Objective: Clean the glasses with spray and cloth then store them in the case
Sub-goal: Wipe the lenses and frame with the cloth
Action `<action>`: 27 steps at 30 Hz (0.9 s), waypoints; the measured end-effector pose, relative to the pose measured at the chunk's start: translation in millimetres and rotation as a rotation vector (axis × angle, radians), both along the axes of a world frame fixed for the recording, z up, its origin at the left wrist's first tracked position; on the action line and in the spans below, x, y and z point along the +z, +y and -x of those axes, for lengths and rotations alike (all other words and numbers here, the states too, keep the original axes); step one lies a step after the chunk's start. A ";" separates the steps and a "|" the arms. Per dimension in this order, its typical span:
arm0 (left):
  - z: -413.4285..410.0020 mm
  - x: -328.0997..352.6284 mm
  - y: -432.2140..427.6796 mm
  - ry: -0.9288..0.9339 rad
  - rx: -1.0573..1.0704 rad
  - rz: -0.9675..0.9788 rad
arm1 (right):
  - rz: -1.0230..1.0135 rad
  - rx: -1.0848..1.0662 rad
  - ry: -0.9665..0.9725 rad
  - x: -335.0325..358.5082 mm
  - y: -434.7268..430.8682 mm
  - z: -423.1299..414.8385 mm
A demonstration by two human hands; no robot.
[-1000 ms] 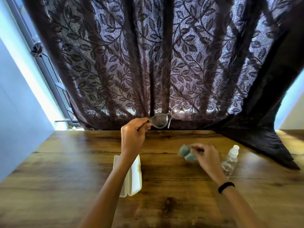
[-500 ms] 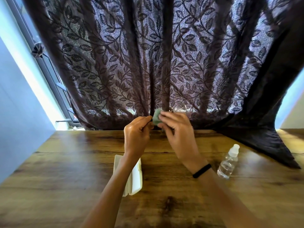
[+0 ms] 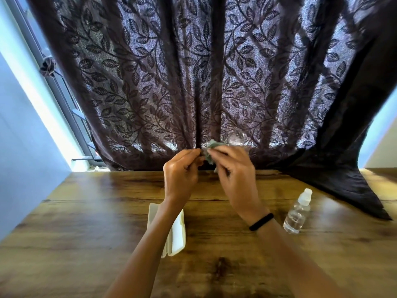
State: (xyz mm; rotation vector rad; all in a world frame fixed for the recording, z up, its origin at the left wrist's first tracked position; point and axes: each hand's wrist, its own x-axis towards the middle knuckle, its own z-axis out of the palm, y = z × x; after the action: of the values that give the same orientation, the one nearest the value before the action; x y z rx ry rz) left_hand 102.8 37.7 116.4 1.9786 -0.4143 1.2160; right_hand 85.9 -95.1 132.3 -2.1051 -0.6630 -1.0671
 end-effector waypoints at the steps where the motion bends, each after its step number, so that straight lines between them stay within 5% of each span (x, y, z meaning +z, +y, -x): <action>1: 0.3 -0.1 -0.5 -0.006 0.012 -0.003 | 0.045 0.023 -0.027 -0.7 3.4 2.6; 4: 1.3 -1.5 2.0 -0.024 0.026 -0.001 | 0.115 0.047 -0.061 -1.7 1.8 1.9; 10: 2.4 1.5 3.1 -0.025 -0.019 0.037 | -0.062 -0.037 0.024 1.1 -11.4 -9.8; 16: -0.2 4.4 2.5 -0.049 0.032 0.031 | 0.107 0.066 -0.132 -3.5 0.3 -0.5; 27: 2.6 5.1 -1.1 -0.036 0.015 0.018 | 0.104 0.052 -0.123 -1.5 2.8 -6.5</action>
State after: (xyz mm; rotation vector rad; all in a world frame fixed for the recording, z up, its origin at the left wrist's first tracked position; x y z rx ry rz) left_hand 100.2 36.5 121.5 1.9504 -0.4052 1.2622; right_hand 92.5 -92.3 130.8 -2.1100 -0.8446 -1.1627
